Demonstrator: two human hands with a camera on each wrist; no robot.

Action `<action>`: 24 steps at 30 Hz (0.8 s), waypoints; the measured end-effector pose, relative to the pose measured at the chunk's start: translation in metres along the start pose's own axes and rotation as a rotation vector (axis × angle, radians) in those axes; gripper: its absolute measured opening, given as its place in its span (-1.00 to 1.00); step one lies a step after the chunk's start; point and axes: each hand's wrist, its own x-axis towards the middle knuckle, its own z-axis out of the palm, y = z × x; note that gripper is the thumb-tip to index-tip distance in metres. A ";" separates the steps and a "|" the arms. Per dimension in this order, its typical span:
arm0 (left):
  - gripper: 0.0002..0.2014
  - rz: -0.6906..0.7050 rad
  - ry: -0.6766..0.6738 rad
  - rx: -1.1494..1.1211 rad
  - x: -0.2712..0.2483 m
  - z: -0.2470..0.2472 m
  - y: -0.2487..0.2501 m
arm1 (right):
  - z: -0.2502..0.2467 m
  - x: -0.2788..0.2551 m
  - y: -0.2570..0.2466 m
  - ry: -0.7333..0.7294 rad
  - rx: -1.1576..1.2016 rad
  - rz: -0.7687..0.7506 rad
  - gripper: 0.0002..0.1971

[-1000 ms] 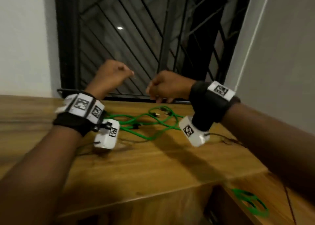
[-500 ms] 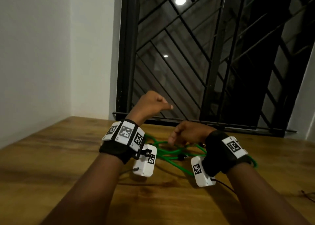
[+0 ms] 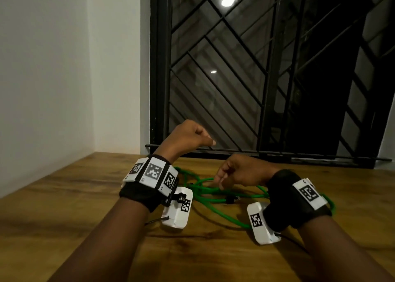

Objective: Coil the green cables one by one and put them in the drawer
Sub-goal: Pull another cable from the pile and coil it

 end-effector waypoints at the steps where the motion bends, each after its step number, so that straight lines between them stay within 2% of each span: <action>1: -0.85 0.002 -0.021 0.008 -0.001 0.001 0.001 | -0.002 0.000 0.003 0.072 0.012 -0.029 -0.83; 3: -0.82 0.006 -0.088 0.021 -0.002 0.003 0.004 | -0.007 0.000 0.007 0.214 0.037 -0.084 -0.82; 6: -0.80 0.003 -0.207 0.045 -0.004 0.010 0.006 | -0.010 -0.002 0.011 0.408 0.079 -0.153 -0.69; 9: -0.80 -0.004 -0.216 0.067 -0.005 0.014 0.007 | -0.011 -0.002 0.012 0.528 0.073 -0.178 -0.72; 12: -0.86 -0.034 -0.227 0.067 -0.005 0.012 0.006 | -0.011 -0.001 0.012 0.566 0.100 -0.170 -0.76; 15: -0.69 -0.052 -0.291 0.069 -0.006 0.010 0.002 | -0.012 -0.003 0.013 0.575 0.073 -0.147 -0.77; 16: -0.68 -0.029 -0.296 0.093 -0.006 0.010 0.001 | -0.012 -0.003 0.014 0.579 0.061 -0.146 -0.79; 18: -0.76 0.029 -0.256 0.159 -0.005 0.012 0.000 | -0.012 -0.004 0.014 0.585 0.052 -0.150 -0.82; 21: -0.87 0.066 -0.112 0.259 -0.002 0.012 -0.004 | -0.012 -0.005 0.010 0.587 0.015 -0.126 -0.80; 24: -0.84 0.032 -0.078 0.367 -0.001 0.006 -0.011 | -0.011 -0.007 0.008 0.601 -0.017 -0.069 -0.74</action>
